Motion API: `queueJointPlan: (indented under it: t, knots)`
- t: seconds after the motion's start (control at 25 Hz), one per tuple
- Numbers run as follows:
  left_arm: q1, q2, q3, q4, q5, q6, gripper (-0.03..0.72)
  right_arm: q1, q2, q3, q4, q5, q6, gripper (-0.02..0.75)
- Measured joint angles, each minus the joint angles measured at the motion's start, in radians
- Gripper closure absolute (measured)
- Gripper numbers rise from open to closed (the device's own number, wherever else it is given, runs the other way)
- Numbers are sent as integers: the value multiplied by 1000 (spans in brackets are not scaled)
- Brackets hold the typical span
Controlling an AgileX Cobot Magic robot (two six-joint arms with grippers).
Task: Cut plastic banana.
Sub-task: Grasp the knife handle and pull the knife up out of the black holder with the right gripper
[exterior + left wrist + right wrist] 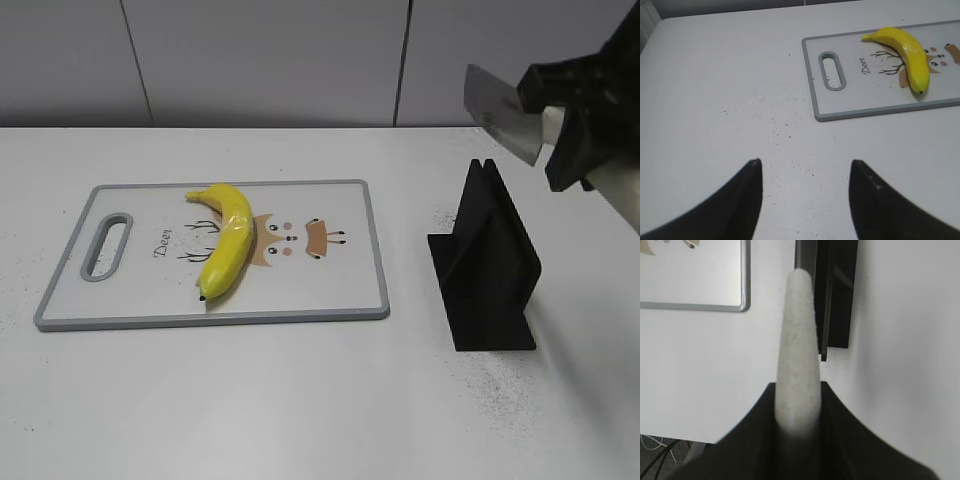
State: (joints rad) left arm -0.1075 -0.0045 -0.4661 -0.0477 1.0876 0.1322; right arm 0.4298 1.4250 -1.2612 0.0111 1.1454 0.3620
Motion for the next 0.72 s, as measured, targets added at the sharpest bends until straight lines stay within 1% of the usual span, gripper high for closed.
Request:
queueJointPlan:
  t: [0.2, 0.4, 0.56, 0.72]
  knots:
    - [0, 9, 0, 0, -3, 0, 170, 0, 0, -56, -16, -10, -99, 580]
    - [0, 104, -4, 0, -7, 9, 170, 0, 1, -97, -31, -55, -191, 580]
    - [0, 219, -20, -7, -44, 66, 170, 0, 37, -159, -31, -57, -275, 581]
    - [0, 345, -55, -9, -152, 117, 170, 0, 113, -235, -24, -56, -362, 581]
